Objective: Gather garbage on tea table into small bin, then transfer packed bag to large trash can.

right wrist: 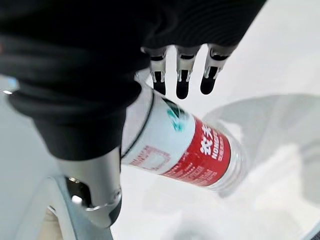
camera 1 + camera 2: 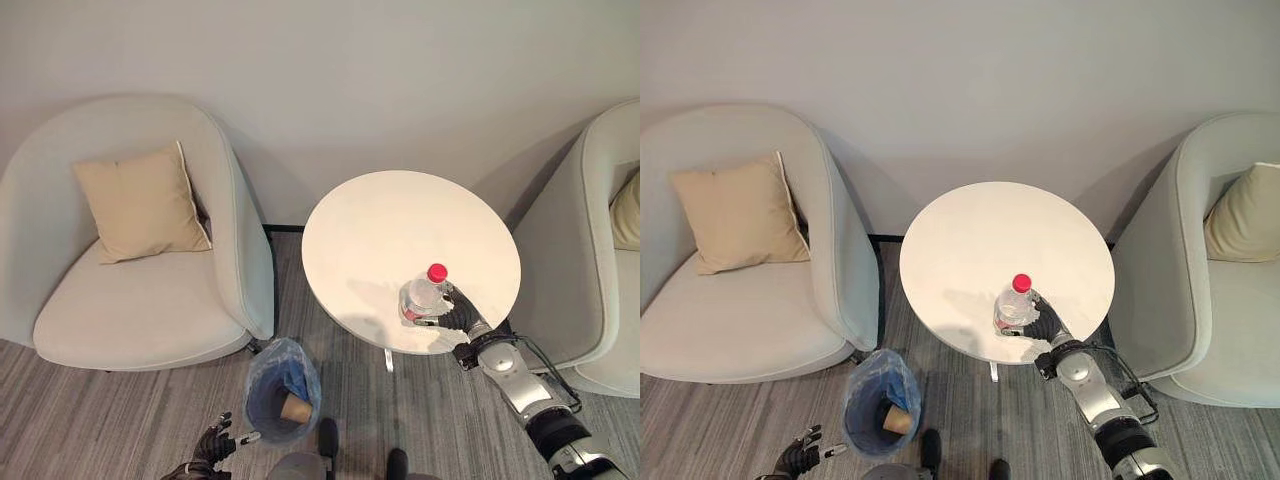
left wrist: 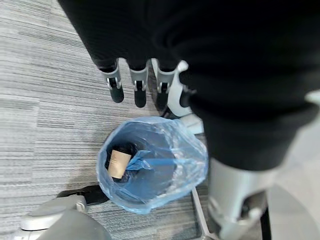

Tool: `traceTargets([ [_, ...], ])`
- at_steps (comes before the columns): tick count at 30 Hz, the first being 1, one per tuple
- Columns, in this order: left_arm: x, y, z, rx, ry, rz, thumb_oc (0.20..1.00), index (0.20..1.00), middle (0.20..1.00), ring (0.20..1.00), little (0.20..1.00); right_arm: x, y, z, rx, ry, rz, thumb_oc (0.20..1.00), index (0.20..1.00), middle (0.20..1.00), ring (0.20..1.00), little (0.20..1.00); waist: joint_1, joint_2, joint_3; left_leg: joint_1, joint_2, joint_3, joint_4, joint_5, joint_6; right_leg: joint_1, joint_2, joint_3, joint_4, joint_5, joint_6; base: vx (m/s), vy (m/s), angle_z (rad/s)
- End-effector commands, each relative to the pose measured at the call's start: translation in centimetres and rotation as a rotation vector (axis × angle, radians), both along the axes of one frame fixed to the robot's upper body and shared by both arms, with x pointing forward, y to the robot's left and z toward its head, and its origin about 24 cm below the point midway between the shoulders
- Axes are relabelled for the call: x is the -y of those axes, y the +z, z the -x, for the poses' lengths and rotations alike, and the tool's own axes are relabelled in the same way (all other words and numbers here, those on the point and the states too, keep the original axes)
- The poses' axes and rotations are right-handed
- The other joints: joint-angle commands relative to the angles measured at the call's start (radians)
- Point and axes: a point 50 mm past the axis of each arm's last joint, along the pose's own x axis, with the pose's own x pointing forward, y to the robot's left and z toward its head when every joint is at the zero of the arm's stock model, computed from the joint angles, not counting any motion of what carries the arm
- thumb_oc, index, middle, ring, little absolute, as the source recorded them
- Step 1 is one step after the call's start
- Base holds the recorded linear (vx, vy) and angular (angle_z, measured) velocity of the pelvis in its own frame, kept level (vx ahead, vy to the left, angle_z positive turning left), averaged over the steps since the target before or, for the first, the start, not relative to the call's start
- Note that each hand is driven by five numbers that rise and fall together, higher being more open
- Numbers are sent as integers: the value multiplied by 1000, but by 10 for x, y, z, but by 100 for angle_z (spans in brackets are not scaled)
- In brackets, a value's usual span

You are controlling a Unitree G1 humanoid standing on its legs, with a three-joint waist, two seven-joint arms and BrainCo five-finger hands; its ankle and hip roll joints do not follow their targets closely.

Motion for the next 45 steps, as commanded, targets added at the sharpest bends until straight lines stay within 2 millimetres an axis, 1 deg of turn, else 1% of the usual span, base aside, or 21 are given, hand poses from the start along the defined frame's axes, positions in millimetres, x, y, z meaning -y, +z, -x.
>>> traceTargets([
  [1, -14, 15, -29, 90, -43, -51, 1000, 1000, 1000, 1000, 1000, -13, 42, -30, 162, 31, -43, 1000, 1000, 1000, 1000, 1000, 40, -35, 50, -5, 23, 17, 140, -190, -35, -60, -47, 15, 84, -74, 36, -43, -1, 13],
  [2, -14, 15, -29, 90, -43, -51, 1000, 1000, 1000, 1000, 1000, -14, 42, -31, 162, 31, -43, 1000, 1000, 1000, 1000, 1000, 40, -36, 50, -6, 23, 17, 140, -190, -35, -61, -47, 15, 84, -74, 36, -56, -4, 5],
  [3, -13, 16, -32, 98, -44, -53, 1000, 1000, 1000, 1000, 1000, -16, 50, -39, 181, 26, -50, 909, 909, 909, 909, 909, 50, -33, 57, -20, 22, 10, 141, -182, -37, -72, -47, 10, 83, -71, 36, -42, 0, 1],
  [4, -13, 16, -33, 103, -42, -51, 1000, 1000, 1000, 1000, 1000, -17, 53, -42, 189, 20, -63, 200, 200, 200, 200, 200, 53, -32, 58, -23, 22, 9, 140, -179, -37, -74, -47, 10, 83, -70, 35, -42, 0, 3],
  [10, -13, 17, -34, 112, -34, -45, 1000, 1000, 1000, 1000, 1000, -25, 68, -48, 246, 18, -189, 200, 200, 200, 200, 200, 59, -30, 56, -17, 23, 3, 129, -172, -39, -70, -45, 7, 77, -70, 33, -1, 0, 9],
  [11, -15, 18, -34, 114, -20, -45, 1000, 1000, 1000, 1000, 1000, -28, 79, -46, 292, 33, -250, 200, 200, 200, 200, 200, 59, -32, 55, -12, 24, 1, 123, -170, -40, -67, -43, 6, 76, -72, 32, -30, -30, 9],
  [12, -16, 17, -32, 108, -9, -45, 1000, 1000, 1000, 1000, 1000, -30, 89, -41, 341, 60, -291, 200, 200, 200, 200, 200, 54, -34, 52, -5, 25, -3, 114, -166, -41, -62, -41, 3, 76, -74, 31, -30, -42, 3],
  [18, -12, 12, -25, 78, 8, -28, 1000, 1000, 1000, 1000, 1000, -30, 100, -11, 416, 146, -365, 200, 200, 200, 200, 200, 28, -37, 32, 28, 39, -6, 90, -154, -50, -39, -31, -7, 74, -88, 23, -33, -55, 1],
  [24, -7, 8, -22, 62, 20, -7, 1000, 1000, 1000, 1000, 1000, -35, 90, 6, 376, 194, -411, 200, 200, 200, 200, 200, 8, -27, 22, 39, 50, -10, 84, -133, -64, -23, -17, -16, 71, -100, 10, -74, -59, -2],
  [27, 0, 10, -29, 90, 6, 14, 1000, 1000, 1000, 1000, 1000, -32, 89, 12, 383, 192, -378, 200, 200, 200, 200, 200, 5, -18, 33, -7, 60, -29, 94, -91, -97, -18, -5, -64, 41, -110, -6, -193, -108, 31],
  [30, 6, 9, -31, 93, 4, 30, 1000, 1000, 1000, 1000, 1000, -30, 79, 13, 355, 151, -393, 200, 200, 200, 200, 200, 1, -15, 43, -38, 70, -10, 121, -77, -108, -7, -11, -101, 24, -104, -12, -97, -32, 54],
  [32, 9, 7, -30, 83, -2, 33, 1000, 1000, 1000, 1000, 1000, -28, 74, 13, 340, 128, -386, 200, 200, 200, 200, 200, -4, -14, 42, -42, 79, 23, 130, -78, -104, 1, -17, -125, 16, -101, -13, -53, 24, 76],
  [34, 16, 7, -34, 90, -37, 36, 1000, 1000, 1000, 1000, 1000, -19, 69, 14, 331, 76, -350, 200, 200, 200, 200, 200, -26, -14, 41, -23, 117, 169, 131, -87, -93, 14, -40, -190, 11, -95, -8, -33, 79, 67],
  [35, 16, 7, -34, 90, -37, 36, 1000, 1000, 1000, 1000, 1000, -19, 69, 14, 332, 76, -350, 200, 200, 200, 200, 200, -26, -14, 41, -22, 117, 169, 131, -87, -93, 15, -40, -190, 11, -95, -8, 30, 109, 107],
  [36, 17, 8, -35, 90, -51, 35, 1000, 1000, 1000, 1000, 1000, -14, 67, 13, 325, 46, -339, 200, 200, 200, 200, 200, -34, -9, 32, -4, 124, 209, 107, -86, -89, 17, -49, -220, 11, -90, -4, 113, 108, 127],
  [37, 17, 7, -36, 83, -54, 31, 1000, 1000, 1000, 1000, 1000, -14, 66, 12, 322, 32, -355, 200, 200, 200, 200, 200, -38, -10, 27, 8, 125, 210, 106, -102, -99, 33, -52, -223, 9, -105, 5, 114, 108, 101],
  [39, 17, 7, -36, 84, -54, 31, 1000, 1000, 1000, 1000, 1000, -14, 66, 12, 323, 32, -356, 200, 200, 200, 200, 200, -38, -10, 28, 9, 125, 209, 107, -102, -99, 35, -53, -223, 9, -106, 6, 92, 82, 55],
  [41, 15, 3, -31, 49, -53, 18, 1000, 1000, 1000, 1000, 1000, -15, 61, 10, 296, 24, -361, 200, 200, 200, 200, 200, -40, -9, 11, 42, 109, 206, 75, -122, -87, 45, -70, -233, 22, -105, 19, 168, 264, 35],
  [42, 14, 2, -28, 46, -43, 17, 1000, 1000, 1000, 1000, 1000, -18, 58, 10, 280, 29, -363, 200, 200, 200, 200, 200, -36, -12, 4, 51, 93, 201, 73, -137, -72, 43, -88, -230, 48, -109, 29, 168, 390, 28],
  [43, 11, 3, -27, 45, -31, 12, 1000, 1000, 1000, 1000, 1000, -24, 58, 8, 271, 55, -363, 200, 200, 200, 200, 200, -31, -13, 10, 60, 75, 196, 72, -152, -51, 15, -117, -211, 124, -118, 40, 70, 409, 18],
  [45, 6, 5, -30, 54, -20, 1, 1000, 1000, 1000, 1000, 1000, -30, 59, 7, 273, 78, -366, 200, 200, 200, 200, 200, -26, -12, 21, 56, 58, 202, 73, -148, -23, -39, -149, -195, 215, -102, 50, -8, 273, -6],
])
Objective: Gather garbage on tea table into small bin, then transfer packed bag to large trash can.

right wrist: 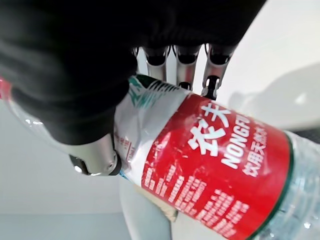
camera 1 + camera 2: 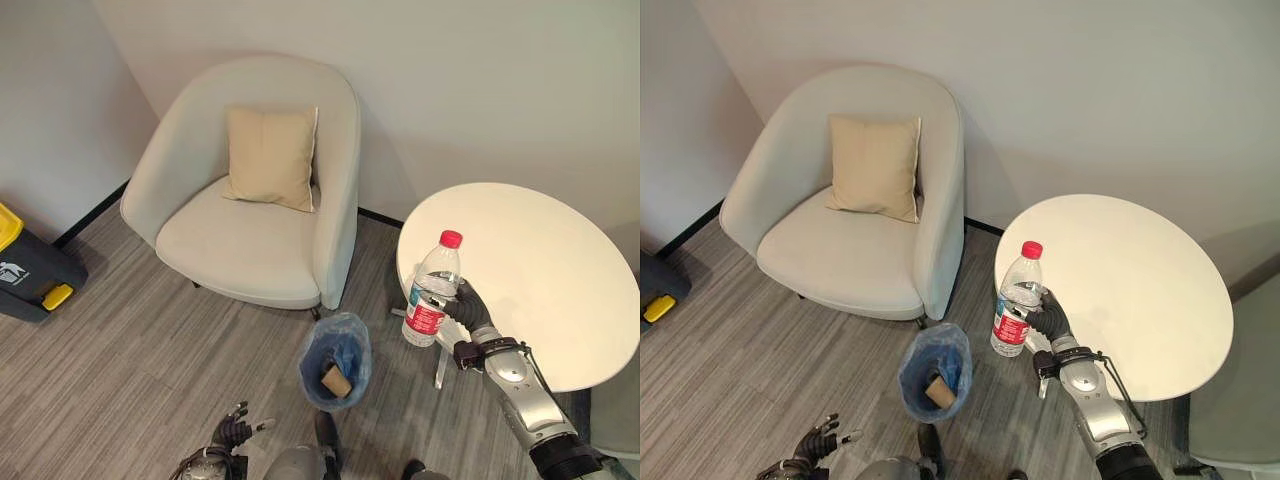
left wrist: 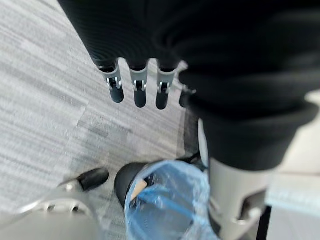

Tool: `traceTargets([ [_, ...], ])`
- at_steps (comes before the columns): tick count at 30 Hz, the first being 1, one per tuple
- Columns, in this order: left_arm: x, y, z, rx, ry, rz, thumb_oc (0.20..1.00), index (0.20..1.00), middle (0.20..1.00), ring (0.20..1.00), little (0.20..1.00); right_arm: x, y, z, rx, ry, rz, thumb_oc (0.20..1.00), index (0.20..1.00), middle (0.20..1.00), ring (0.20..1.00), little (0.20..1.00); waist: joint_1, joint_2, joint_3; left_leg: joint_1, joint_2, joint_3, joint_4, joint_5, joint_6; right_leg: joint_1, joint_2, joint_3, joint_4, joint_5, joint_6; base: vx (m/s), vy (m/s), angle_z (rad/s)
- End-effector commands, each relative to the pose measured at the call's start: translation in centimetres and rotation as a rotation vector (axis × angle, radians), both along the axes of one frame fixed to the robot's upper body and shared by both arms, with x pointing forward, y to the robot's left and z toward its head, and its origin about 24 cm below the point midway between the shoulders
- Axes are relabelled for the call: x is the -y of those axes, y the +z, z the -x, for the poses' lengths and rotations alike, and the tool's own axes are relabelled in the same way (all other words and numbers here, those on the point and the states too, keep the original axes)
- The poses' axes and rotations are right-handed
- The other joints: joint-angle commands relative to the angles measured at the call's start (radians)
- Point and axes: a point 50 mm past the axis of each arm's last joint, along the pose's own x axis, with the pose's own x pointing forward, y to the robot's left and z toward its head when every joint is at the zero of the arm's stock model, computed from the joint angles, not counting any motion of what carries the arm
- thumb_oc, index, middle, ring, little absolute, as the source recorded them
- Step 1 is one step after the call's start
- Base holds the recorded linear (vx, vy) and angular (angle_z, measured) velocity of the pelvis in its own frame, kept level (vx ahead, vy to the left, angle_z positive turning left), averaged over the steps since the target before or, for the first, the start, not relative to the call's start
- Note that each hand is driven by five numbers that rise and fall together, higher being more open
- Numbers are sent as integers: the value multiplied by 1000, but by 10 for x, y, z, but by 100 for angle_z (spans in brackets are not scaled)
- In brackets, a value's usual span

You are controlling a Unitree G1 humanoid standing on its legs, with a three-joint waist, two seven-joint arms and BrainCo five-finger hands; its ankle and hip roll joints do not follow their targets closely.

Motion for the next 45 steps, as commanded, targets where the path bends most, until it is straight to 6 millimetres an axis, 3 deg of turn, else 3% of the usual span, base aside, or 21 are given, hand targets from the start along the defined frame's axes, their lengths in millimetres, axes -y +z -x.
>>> traceTargets([
  [1, -14, 11, -15, 63, -22, -57, 1000, 1000, 1000, 1000, 1000, -10, 35, -19, 159, 76, 18, 200, 200, 200, 200, 200, 24, 3, 13, -3, 63, -114, 69, -110, -74, -107, 10, 61, 92, -37, 2, 32, 171, -18],
  [4, -20, 19, -26, 107, -20, -75, 1000, 1000, 1000, 1000, 1000, -15, 37, -18, 173, 107, 47, 200, 200, 200, 200, 200, 14, 3, 36, -7, 52, -142, 81, -120, -63, -202, 48, 175, 173, -32, 4, 4, 80, -7],
  [6, -22, 23, -31, 133, -22, -76, 1000, 1000, 1000, 1000, 1000, -16, 40, -19, 180, 130, 80, 200, 200, 200, 200, 200, 7, 3, 45, -10, 42, -161, 82, -120, -59, -237, 78, 225, 128, -13, 0, 11, 13, 14],
  [8, -22, 23, -32, 136, -20, -78, 1000, 1000, 1000, 1000, 1000, -17, 41, -20, 186, 139, 92, 200, 200, 200, 200, 200, 5, 3, 50, -10, 40, -167, 84, -122, -60, -246, 82, 230, 103, -2, -1, 23, -29, 30],
  [10, -25, 24, -32, 134, -39, -88, 1000, 1000, 1000, 1000, 1000, -17, 40, -19, 180, 186, 177, 200, 200, 200, 200, 200, -5, -19, 64, -25, 15, -210, 123, -136, -60, -244, 105, 296, 24, 22, -4, 35, -73, 25],
  [18, -29, 19, -21, 92, -30, -98, 1000, 1000, 1000, 1000, 1000, -32, 47, -22, 213, 315, 310, 200, 200, 200, 200, 200, 5, -16, 59, -46, 33, -228, 136, -130, -92, -207, 110, 263, -26, 29, -23, 6, -96, 33],
  [19, -25, 23, -32, 125, -46, -100, 1000, 1000, 1000, 1000, 1000, -49, 60, -30, 274, 385, 390, 200, 200, 200, 200, 200, 17, -9, 88, -85, 41, -238, 152, -121, -102, -229, 109, 247, -21, 29, -29, -115, -63, 3],
  [25, -11, 36, -61, 223, -79, -87, 1000, 1000, 1000, 1000, 1000, -66, 77, -46, 359, 393, 443, 200, 200, 200, 200, 200, 29, 7, 171, -233, 49, -263, 245, -108, -115, -360, 91, 227, 70, 24, -43, -186, -41, 14],
  [30, 3, 55, -94, 354, -74, -73, 1000, 1000, 1000, 1000, 1000, -57, 85, -62, 410, 224, 461, 200, 200, 200, 200, 200, 56, 29, 253, -480, 41, -296, 407, -109, -118, -592, 39, 174, 273, -22, -64, -155, -13, 47],
  [31, 7, 61, -103, 385, -77, -75, 1000, 1000, 1000, 1000, 1000, -55, 85, -66, 409, 187, 464, 200, 200, 200, 200, 200, 60, 31, 272, -533, 45, -304, 461, -145, -122, -647, 28, 182, 339, -63, -60, -75, -10, 22],
  [33, 9, 64, -107, 399, -79, -71, 1000, 1000, 1000, 1000, 1000, -56, 87, -69, 410, 178, 451, 200, 200, 200, 200, 200, 63, 31, 279, -572, 47, -306, 485, -146, -121, -687, 24, 183, 367, -69, -61, -73, 1, 31],
  [35, 10, 78, -125, 463, -77, -75, 1000, 1000, 1000, 1000, 1000, -62, 103, -81, 436, 143, 387, 200, 200, 200, 200, 200, 71, 29, 316, -718, 41, -319, 586, -156, -112, -827, 5, 194, 489, -96, -71, -184, 3, 19],
  [40, 13, 97, -145, 541, -93, -75, 1000, 1000, 1000, 1000, 1000, -65, 126, -98, 485, 106, 416, 200, 200, 200, 200, 200, 82, 38, 333, -905, 15, -345, 706, -167, -104, -1008, -28, 200, 642, -140, -86, -69, -25, 24],
  [45, 24, 100, -149, 551, -152, -62, 1000, 1000, 1000, 1000, 1000, -62, 136, -114, 462, 55, 420, 200, 200, 200, 200, 200, 107, 62, 295, -1062, -20, -370, 749, -157, -98, -1168, -67, 214, 725, -162, -97, 4, 3, 39],
])
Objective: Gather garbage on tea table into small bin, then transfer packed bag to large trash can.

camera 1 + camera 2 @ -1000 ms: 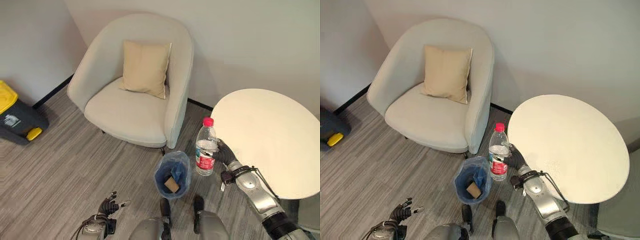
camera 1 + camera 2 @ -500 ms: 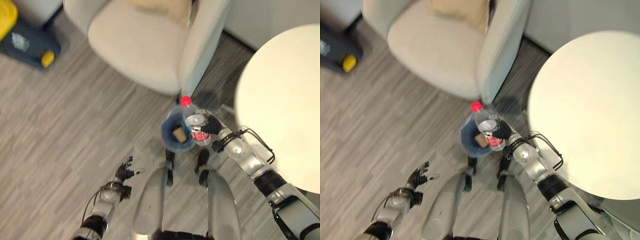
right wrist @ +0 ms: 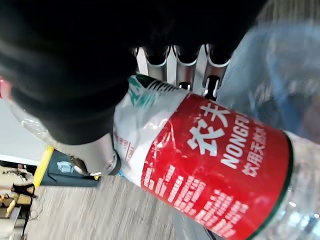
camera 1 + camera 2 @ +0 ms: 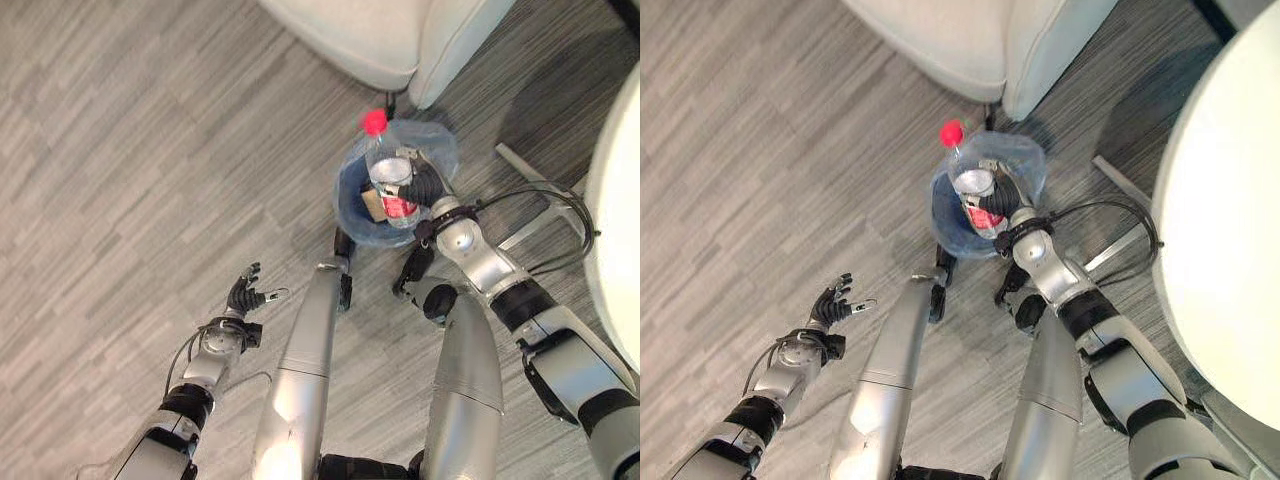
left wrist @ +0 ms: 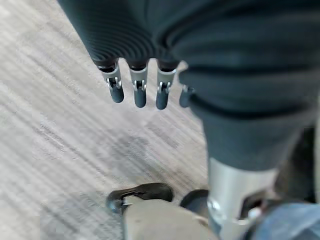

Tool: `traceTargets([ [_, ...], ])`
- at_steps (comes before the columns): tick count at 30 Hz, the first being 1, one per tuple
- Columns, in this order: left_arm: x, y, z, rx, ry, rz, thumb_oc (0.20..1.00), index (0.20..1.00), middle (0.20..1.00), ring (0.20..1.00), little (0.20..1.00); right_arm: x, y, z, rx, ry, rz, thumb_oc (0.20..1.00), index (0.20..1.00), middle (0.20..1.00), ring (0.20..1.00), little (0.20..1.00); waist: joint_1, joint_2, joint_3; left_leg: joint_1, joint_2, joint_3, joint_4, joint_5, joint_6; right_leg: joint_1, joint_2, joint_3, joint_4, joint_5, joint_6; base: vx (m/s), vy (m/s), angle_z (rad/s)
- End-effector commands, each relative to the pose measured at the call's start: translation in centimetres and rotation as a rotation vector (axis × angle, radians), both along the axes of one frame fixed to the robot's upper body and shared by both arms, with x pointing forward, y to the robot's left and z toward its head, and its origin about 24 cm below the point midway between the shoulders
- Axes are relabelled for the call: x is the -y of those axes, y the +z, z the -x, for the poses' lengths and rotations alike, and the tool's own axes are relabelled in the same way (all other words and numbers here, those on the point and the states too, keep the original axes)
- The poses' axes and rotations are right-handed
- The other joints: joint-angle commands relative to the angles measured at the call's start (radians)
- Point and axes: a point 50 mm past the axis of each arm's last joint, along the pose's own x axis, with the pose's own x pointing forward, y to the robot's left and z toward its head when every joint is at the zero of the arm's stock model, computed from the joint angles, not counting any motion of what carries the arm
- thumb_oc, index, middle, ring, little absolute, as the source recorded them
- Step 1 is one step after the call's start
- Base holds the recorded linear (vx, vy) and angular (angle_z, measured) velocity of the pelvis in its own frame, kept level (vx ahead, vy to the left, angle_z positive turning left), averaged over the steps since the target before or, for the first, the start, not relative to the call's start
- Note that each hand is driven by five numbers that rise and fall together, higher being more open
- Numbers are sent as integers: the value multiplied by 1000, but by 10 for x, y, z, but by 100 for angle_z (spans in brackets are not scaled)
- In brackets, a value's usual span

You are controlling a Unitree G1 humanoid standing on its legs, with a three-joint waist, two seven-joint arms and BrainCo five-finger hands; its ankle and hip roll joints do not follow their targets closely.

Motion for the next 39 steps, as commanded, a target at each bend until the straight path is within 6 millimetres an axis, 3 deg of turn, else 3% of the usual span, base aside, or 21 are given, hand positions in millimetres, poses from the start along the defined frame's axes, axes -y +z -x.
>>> traceTargets([
  [1, 5, -18, 22, -47, -11, 34, 1000, 1000, 1000, 1000, 1000, 0, -16, 5, -25, -1, -77, 200, 200, 200, 200, 200, -1, 48, -123, 14, -30, -40, -60, -44, -28, 13, -40, 94, -115, -14, 118, 28, 24, 18],
  [6, 12, -19, 23, -52, -53, 27, 1000, 1000, 1000, 1000, 1000, 14, -25, -4, -68, -83, -17, 200, 200, 200, 200, 200, 24, 70, -166, -52, -53, -60, -62, -28, -29, -52, -67, 100, -86, -19, 119, 21, 7, 24],
  [7, 13, -21, 23, -56, -54, 28, 1000, 1000, 1000, 1000, 1000, 16, -27, -5, -79, -94, -16, 573, 573, 573, 573, 573, 25, 70, -173, -60, -55, -63, -61, -26, -29, -60, -68, 102, -82, -19, 120, 23, 1, 14],
  [8, 14, -22, 25, -62, -56, 29, 1000, 1000, 1000, 1000, 1000, 18, -28, -6, -83, -108, -9, 1000, 1000, 1000, 1000, 1000, 27, 70, -177, -65, -56, -65, -61, -24, -30, -65, -68, 104, -78, -18, 119, 22, 0, 13],
  [13, 17, -22, 25, -58, -60, 33, 1000, 1000, 1000, 1000, 1000, 24, -36, -5, -101, -137, 32, 1000, 1000, 1000, 1000, 1000, 24, 62, -189, -73, -53, -65, -62, -19, -35, -78, -65, 112, -69, -16, 119, 11, -9, 10],
  [17, 9, -21, 26, -54, -34, 18, 1000, 1000, 1000, 1000, 1000, 26, -41, 2, -47, -114, 263, 1000, 1000, 1000, 1000, 1000, -1, 27, -193, -35, -23, -57, -119, -15, -44, -48, -40, 105, -123, -4, 130, 3, -47, -11],
  [18, 9, -21, 26, -54, -34, 19, 1000, 1000, 1000, 1000, 1000, 26, -41, 2, -47, -114, 264, 1000, 1000, 1000, 1000, 1000, -1, 27, -192, -33, -22, -57, -121, -15, -45, -45, -39, 105, -125, -3, 130, -18, -23, -22],
  [20, 6, -20, 27, -43, -30, 3, 1000, 1000, 1000, 1000, 1000, 25, -43, 8, 20, -83, 467, 1000, 1000, 1000, 1000, 1000, -19, 17, -191, -10, -9, -54, -152, -13, -46, -28, -23, 97, -159, 8, 143, -14, -38, -15],
  [26, 3, -20, 25, -44, -40, -34, 1000, 1000, 1000, 1000, 1000, 20, -58, 5, 24, -63, 777, 1000, 1000, 1000, 1000, 1000, -16, 16, -183, 0, -5, -56, -160, -20, -44, -14, -23, 81, -167, -5, 152, 28, -39, -6],
  [33, 3, -6, 18, 18, -45, -26, 1000, 1000, 1000, 1000, 1000, 51, -61, -12, -31, -227, 1036, 1000, 1000, 1000, 1000, 1000, 0, 34, -145, -84, -39, -72, -73, -34, -43, -88, -51, 98, -73, -51, 131, 45, -40, 14],
  [35, 5, -1, 15, 36, -59, -25, 1000, 1000, 1000, 1000, 1000, 71, -73, -11, -135, -278, 1116, 1000, 1000, 1000, 1000, 1000, 5, 40, -130, -116, -49, -75, -52, -33, -46, -120, -58, 105, -43, -62, 123, 33, -69, 18],
  [36, 11, 1, 12, 47, -86, -35, 1000, 1000, 1000, 1000, 1000, 85, -92, -5, -244, -305, 1158, 903, 903, 903, 903, 903, 12, 44, -119, -139, -58, -74, -39, -28, -50, -140, -56, 107, -26, -63, 115, 11, -87, 14],
  [37, 13, 2, 11, 53, -93, -30, 1000, 1000, 1000, 1000, 1000, 87, -95, -3, -262, -307, 1132, 200, 200, 200, 200, 200, 12, 46, -118, -140, -59, -75, -45, -22, -52, -140, -54, 106, -27, -61, 114, -24, -73, 9],
  [39, 16, 4, 8, 61, -99, -27, 1000, 1000, 1000, 1000, 1000, 88, -93, -3, -255, -313, 1094, 200, 200, 200, 200, 200, 9, 45, -115, -130, -56, -71, -59, -16, -53, -134, -46, 105, -37, -53, 116, -59, -5, 8],
])
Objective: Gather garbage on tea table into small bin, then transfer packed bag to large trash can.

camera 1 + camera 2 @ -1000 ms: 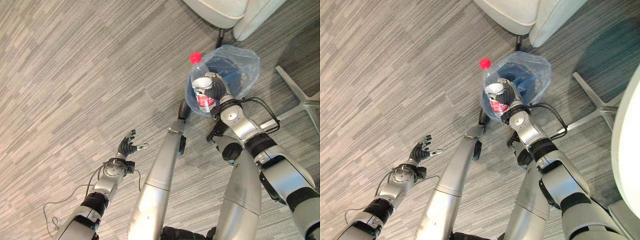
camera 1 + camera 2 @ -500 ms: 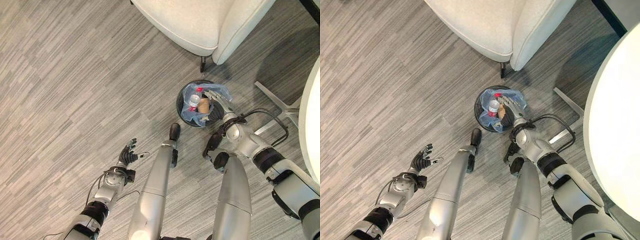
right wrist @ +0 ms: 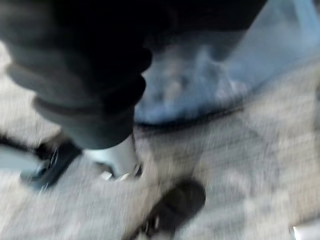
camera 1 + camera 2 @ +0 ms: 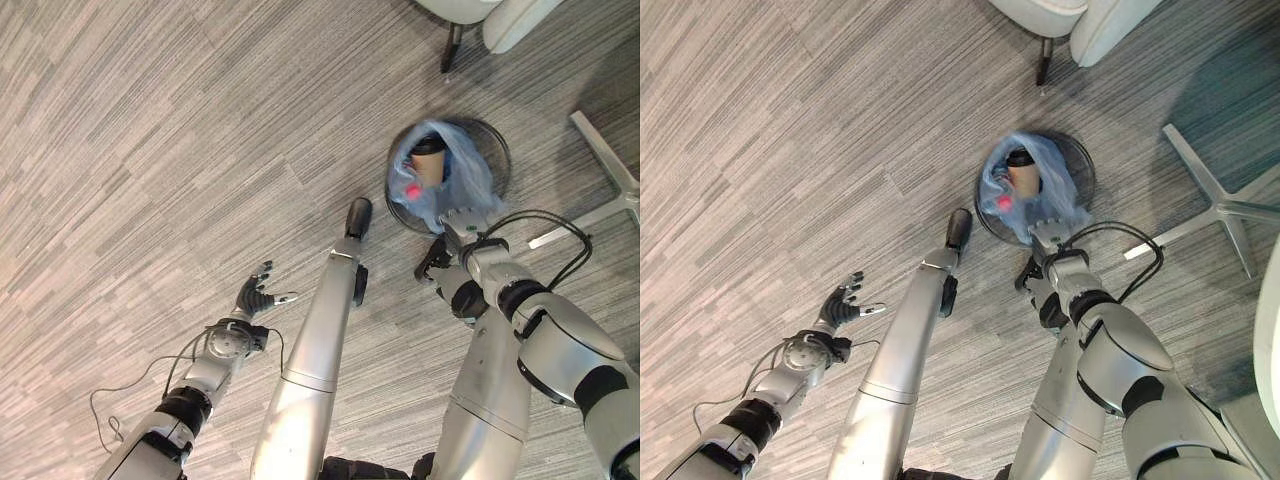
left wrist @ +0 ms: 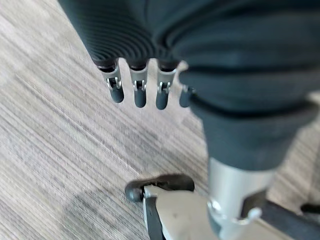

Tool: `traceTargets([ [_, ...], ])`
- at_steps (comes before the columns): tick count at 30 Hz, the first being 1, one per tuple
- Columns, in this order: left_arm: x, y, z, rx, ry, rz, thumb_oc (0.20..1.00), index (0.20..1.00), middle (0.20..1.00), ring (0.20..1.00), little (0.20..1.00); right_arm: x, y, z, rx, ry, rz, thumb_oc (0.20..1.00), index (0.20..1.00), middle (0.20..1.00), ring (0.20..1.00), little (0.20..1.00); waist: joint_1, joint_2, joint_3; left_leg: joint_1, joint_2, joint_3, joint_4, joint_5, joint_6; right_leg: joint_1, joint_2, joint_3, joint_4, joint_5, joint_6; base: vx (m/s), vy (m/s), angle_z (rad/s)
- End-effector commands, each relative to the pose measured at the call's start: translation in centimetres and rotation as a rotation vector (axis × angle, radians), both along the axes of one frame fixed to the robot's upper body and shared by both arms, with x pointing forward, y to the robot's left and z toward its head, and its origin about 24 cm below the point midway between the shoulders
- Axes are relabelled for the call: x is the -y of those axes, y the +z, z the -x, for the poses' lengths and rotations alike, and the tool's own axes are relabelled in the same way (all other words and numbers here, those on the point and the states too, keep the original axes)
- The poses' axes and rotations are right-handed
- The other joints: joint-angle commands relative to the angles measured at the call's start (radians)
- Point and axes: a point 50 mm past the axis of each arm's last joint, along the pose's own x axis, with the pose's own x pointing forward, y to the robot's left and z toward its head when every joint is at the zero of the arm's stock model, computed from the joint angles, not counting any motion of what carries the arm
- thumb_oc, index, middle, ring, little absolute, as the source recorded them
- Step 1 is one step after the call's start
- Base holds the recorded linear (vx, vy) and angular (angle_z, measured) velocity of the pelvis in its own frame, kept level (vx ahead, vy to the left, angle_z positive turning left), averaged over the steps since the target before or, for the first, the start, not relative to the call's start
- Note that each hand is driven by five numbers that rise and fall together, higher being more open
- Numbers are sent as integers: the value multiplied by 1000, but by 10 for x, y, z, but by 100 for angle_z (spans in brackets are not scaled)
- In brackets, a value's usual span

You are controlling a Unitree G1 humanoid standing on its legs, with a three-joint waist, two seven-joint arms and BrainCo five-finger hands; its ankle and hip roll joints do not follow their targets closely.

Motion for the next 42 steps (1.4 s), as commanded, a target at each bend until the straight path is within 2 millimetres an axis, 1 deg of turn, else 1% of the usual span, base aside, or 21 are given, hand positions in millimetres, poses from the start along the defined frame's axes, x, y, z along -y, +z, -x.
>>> traceTargets([
  [1, -2, -9, 10, -15, 12, 6, 1000, 1000, 1000, 1000, 1000, 7, 10, 0, 38, 16, -5, 200, 200, 200, 200, 200, -13, 36, -80, 74, 5, -8, -134, 11, -31, 93, 25, 72, -129, -20, 118, -82, 3, -4],
  [3, -3, -8, 8, -13, 15, -1, 1000, 1000, 1000, 1000, 1000, 0, 23, -5, 79, 50, -24, 200, 200, 200, 200, 200, -14, 35, -79, 109, 20, -7, -179, 23, -35, 123, 38, 64, -165, -7, 126, -99, -8, -12],
  [5, -5, -7, 7, -13, 19, -6, 1000, 1000, 1000, 1000, 1000, -10, 29, -7, 100, 83, -54, 200, 200, 200, 200, 200, -16, 35, -77, 129, 26, -5, -203, 29, -37, 142, 46, 60, -189, 3, 132, -65, -13, -15],
  [9, -8, -6, 6, -10, 34, -6, 1000, 1000, 1000, 1000, 1000, -18, 44, -11, 163, 99, -152, 200, 200, 200, 200, 200, -22, 38, -77, 149, 29, -7, -229, 39, -38, 161, 51, 52, -207, 8, 138, -45, -25, 1],
  [18, -13, -11, 11, -31, 68, 6, 1000, 1000, 1000, 1000, 1000, -29, 61, -7, 257, 149, -383, 200, 200, 200, 200, 200, -33, 28, -93, 187, 43, -6, -256, 44, -39, 196, 65, 47, -228, 15, 141, -14, -8, 0],
  [19, -14, -15, 13, -49, 76, 8, 1000, 1000, 1000, 1000, 1000, -36, 67, -3, 288, 178, -533, 200, 200, 200, 200, 200, -39, 23, -105, 211, 48, -6, -266, 43, -38, 224, 66, 44, -242, 16, 143, -29, -26, -5],
  [21, -15, -16, 14, -56, 73, 2, 1000, 1000, 1000, 1000, 1000, -41, 65, 2, 287, 190, -647, 200, 200, 200, 200, 200, -39, 18, -114, 242, 53, -8, -279, 41, -38, 255, 68, 37, -258, 17, 144, -20, -24, -4],
  [23, -16, -20, 17, -73, 78, 0, 1000, 1000, 1000, 1000, 1000, -50, 58, 12, 268, 200, -882, 200, 200, 200, 200, 200, -47, 12, -129, 307, 59, -8, -313, 39, -38, 319, 74, 26, -300, 22, 147, -4, -14, -6],
  [24, -16, -20, 18, -74, 77, -1, 1000, 1000, 1000, 1000, 1000, -50, 58, 12, 268, 199, -883, 200, 200, 200, 200, 200, -46, 12, -128, 311, 60, -8, -315, 39, -38, 323, 75, 25, -302, 23, 147, 6, -17, -3],
  [26, -18, -22, 19, -87, 86, -1, 1000, 1000, 1000, 1000, 1000, -56, 50, 19, 236, 191, -1081, 200, 200, 200, 200, 200, -55, 4, -138, 366, 63, -8, -337, 35, -38, 379, 80, 17, -335, 30, 150, 3, -4, 2],
  [27, -19, -22, 19, -88, 85, -3, 1000, 1000, 1000, 1000, 1000, -56, 50, 19, 235, 189, -1083, 200, 200, 200, 200, 200, -54, 4, -135, 372, 64, -9, -340, 36, -38, 384, 81, 16, -338, 31, 150, 0, 0, 0],
  [28, -20, -25, 21, -103, 91, 2, 1000, 1000, 1000, 1000, 1000, -63, 39, 28, 185, 178, -1267, 200, 200, 200, 200, 200, -63, -2, -141, 437, 69, -9, -370, 34, -38, 451, 88, 9, -380, 39, 152, 36, 9, -2],
  [29, -22, -27, 22, -114, 101, 2, 1000, 1000, 1000, 1000, 1000, -66, 35, 32, 162, 169, -1365, 200, 200, 200, 200, 200, -69, -7, -145, 473, 70, -8, -386, 32, -38, 484, 93, 7, -402, 45, 153, 43, 11, -5],
  [32, -24, -34, 29, -146, 115, 21, 1000, 1000, 1000, 1000, 1000, -76, 17, 44, 78, 148, -1550, 200, 200, 200, 200, 200, -82, -15, -140, 579, 76, -4, -428, 30, -40, 595, 103, 0, -471, 65, 157, 38, 21, -6],
  [33, -25, -38, 34, -161, 126, 35, 1000, 1000, 1000, 1000, 1000, -79, 10, 51, 48, 140, -1648, 200, 200, 200, 200, 200, -89, -23, -145, 644, 79, 0, -457, 30, -41, 666, 110, -4, -518, 78, 161, 57, 39, -14],
  [36, -27, -44, 42, -182, 139, 46, 1000, 1000, 1000, 1000, 1000, -84, 7, 59, 20, 156, -1710, 200, 200, 200, 200, 200, -94, -30, -149, 718, 86, 8, -492, 32, -42, 740, 117, -8, -567, 92, 166, 54, 31, -13],
  [37, -30, -47, 48, -192, 154, 51, 1000, 1000, 1000, 1000, 1000, -87, 10, 65, 10, 192, -1764, 200, 200, 200, 200, 200, -99, -36, -163, 781, 87, 14, -542, 63, -38, 801, 123, -19, -629, 136, 165, 32, 68, -18],
  [38, -31, -50, 53, -203, 161, 61, 1000, 1000, 1000, 1000, 1000, -88, 12, 70, 5, 221, -1785, 200, 200, 200, 200, 200, -103, -41, -176, 843, 88, 21, -575, 65, -36, 866, 128, -23, -670, 146, 171, 33, 68, -15],
  [39, -31, -50, 53, -203, 161, 61, 1000, 1000, 1000, 1000, 1000, -88, 12, 70, 5, 221, -1785, 200, 200, 200, 200, 200, -103, -40, -176, 843, 88, 21, -575, 65, -36, 866, 128, -23, -670, 146, 171, 124, 51, 0],
  [40, -33, -54, 59, -218, 169, 62, 1000, 1000, 1000, 1000, 1000, -89, 20, 74, 14, 278, -1779, 200, 200, 200, 200, 200, -108, -48, -199, 900, 87, 28, -605, 64, -35, 924, 133, -22, -710, 156, 178, 103, 39, 0],
  [42, -35, -58, 67, -231, 171, 62, 1000, 1000, 1000, 1000, 1000, -88, 26, 78, 27, 324, -1728, 200, 200, 200, 200, 200, -113, -56, -227, 962, 89, 37, -649, 62, -35, 985, 136, -24, -757, 166, 186, 110, 41, -8],
])
